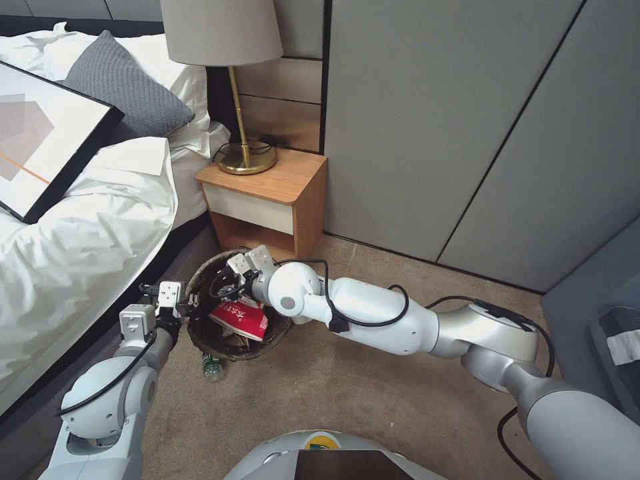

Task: Pick up the trash bin, then pick up the garbage from the floor and place it into the trash bin.

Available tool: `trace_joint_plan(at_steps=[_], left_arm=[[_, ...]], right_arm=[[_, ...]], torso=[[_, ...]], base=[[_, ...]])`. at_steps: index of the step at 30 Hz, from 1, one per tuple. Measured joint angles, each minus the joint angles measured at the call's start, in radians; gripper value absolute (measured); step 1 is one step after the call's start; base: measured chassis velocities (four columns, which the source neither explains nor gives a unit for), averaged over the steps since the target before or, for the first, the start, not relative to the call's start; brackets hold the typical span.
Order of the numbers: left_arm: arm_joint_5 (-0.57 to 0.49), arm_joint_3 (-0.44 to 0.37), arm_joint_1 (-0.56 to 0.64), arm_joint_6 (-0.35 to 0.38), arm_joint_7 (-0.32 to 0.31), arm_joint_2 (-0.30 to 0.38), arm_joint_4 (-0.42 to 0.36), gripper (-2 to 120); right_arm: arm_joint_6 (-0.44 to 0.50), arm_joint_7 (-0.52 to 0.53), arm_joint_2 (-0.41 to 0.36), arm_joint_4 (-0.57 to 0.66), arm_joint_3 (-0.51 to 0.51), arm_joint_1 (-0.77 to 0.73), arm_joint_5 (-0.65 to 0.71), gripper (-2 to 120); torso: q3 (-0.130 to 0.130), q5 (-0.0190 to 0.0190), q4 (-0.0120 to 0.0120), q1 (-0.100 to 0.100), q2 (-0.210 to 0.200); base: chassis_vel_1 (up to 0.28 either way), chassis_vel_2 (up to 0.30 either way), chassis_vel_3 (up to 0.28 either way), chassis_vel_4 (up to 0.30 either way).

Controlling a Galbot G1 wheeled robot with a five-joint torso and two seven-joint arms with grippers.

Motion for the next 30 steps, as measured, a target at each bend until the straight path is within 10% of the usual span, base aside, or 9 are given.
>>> trace_joint_plan(at_steps=[10,30], left_arm=[[0.002,0.002,-0.014,0.000,0.000,-0.003,0.014,0],[0.002,-0.011,-0.016,0.000,0.001,0.006,0.014,0]], right_arm=[[-0.009,0.117,-0.053,0.189,0.022,0.068,0.164,99],[-0.013,0.058,-0.428,0.501,0.471,0.000,0.119,100]], torso=[[0.000,0.0000,0.0001,0.000,0.000],[0.000,0.0001,0.0000,0.000,0.000]], base=[[0.000,0.000,0.000,0.000],[0.000,0.000,0.000,0.000]])
